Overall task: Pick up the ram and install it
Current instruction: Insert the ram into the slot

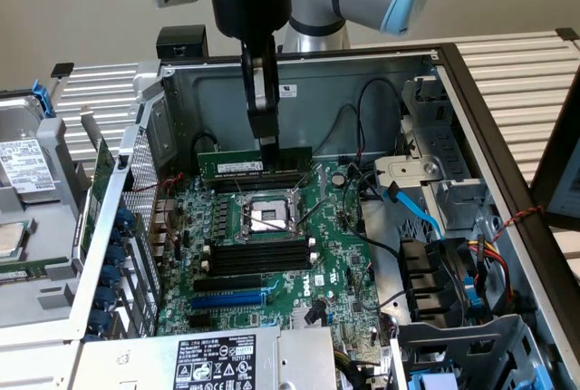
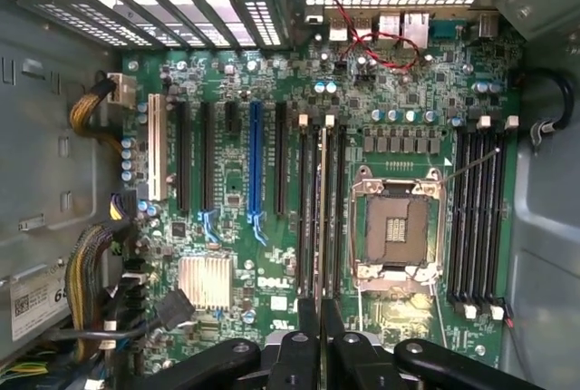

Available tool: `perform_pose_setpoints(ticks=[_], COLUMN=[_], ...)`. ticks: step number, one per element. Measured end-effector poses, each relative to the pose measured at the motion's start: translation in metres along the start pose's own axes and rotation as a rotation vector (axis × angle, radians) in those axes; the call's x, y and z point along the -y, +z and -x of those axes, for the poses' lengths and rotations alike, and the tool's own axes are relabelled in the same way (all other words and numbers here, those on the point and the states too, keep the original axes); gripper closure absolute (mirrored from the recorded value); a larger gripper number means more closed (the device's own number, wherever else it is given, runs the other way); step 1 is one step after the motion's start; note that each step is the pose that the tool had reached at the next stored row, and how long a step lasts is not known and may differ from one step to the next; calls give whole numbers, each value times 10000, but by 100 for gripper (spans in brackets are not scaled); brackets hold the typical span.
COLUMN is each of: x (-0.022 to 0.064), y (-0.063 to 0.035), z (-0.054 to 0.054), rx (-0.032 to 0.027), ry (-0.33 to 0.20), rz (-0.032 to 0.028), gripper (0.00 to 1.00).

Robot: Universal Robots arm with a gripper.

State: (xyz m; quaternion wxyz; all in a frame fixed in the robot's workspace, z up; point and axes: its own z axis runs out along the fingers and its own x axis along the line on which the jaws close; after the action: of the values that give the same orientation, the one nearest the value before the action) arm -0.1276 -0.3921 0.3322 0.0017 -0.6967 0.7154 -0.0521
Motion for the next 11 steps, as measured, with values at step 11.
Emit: perform_pose_setpoints(ticks=[11], x=[-17], y=[164], z=[-1], rx=[559], ry=[-196], rz=[-24], gripper=[87])
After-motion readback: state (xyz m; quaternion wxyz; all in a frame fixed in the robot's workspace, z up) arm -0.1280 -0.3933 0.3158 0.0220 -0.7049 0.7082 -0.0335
